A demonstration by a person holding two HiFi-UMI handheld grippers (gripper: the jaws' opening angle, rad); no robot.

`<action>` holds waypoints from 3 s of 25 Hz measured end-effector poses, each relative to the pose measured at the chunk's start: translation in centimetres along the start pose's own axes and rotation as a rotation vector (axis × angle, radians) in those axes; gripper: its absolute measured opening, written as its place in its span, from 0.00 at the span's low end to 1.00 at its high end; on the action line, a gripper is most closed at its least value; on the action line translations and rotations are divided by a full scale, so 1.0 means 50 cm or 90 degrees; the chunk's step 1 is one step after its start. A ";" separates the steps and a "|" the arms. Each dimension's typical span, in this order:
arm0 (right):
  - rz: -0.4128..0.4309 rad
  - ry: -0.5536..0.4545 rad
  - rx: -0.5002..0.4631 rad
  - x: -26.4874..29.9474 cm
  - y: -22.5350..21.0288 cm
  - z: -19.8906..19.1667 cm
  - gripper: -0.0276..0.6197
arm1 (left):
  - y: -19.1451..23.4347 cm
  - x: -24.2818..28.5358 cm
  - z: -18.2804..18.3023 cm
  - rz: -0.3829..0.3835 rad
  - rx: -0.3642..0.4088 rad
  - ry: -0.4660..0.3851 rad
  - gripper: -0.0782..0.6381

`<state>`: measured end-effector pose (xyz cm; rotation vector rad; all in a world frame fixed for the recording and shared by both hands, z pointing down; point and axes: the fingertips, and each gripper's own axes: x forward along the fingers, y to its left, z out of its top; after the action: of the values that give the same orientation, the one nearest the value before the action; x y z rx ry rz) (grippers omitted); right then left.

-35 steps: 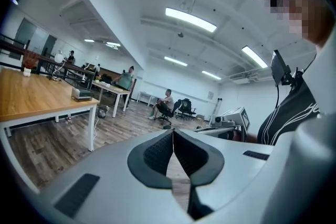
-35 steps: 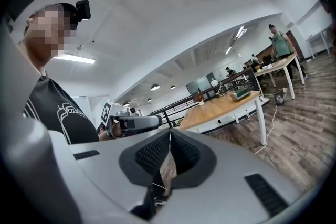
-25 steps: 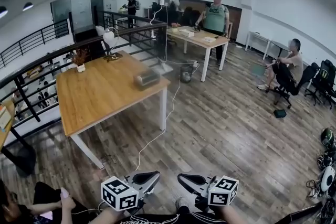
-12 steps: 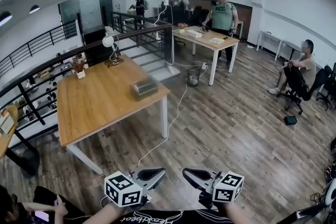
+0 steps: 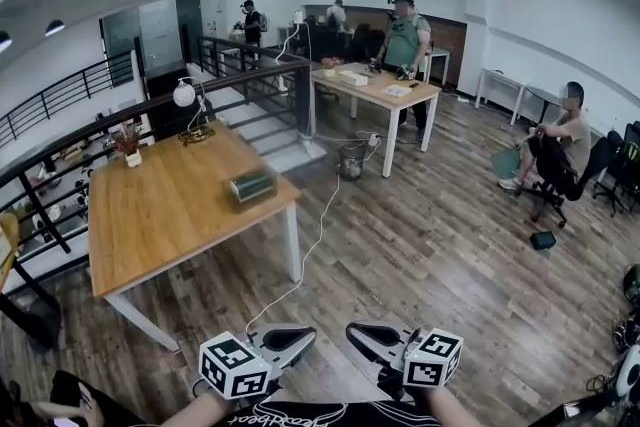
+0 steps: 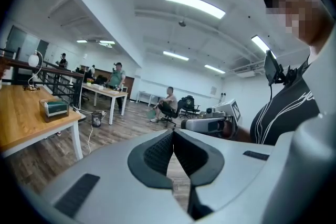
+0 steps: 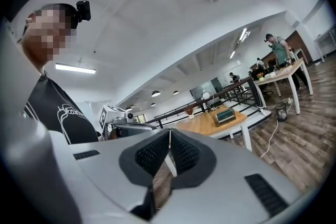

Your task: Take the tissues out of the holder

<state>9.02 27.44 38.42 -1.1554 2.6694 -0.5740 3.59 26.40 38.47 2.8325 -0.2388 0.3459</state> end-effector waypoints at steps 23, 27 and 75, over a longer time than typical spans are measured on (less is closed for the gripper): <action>-0.010 0.011 0.022 0.141 -0.199 0.018 0.07 | 0.265 0.064 0.027 0.006 -0.081 -0.017 0.13; -0.013 0.017 0.035 0.213 -0.291 0.043 0.07 | 0.364 0.104 0.053 0.002 -0.072 -0.002 0.13; 0.133 0.138 0.064 1.100 -0.958 0.252 0.07 | 1.416 0.191 0.262 0.128 -0.109 -0.024 0.18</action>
<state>7.09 -46.13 46.31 -0.8162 2.8552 -0.8257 1.70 -45.76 46.53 2.6533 -0.5365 0.2985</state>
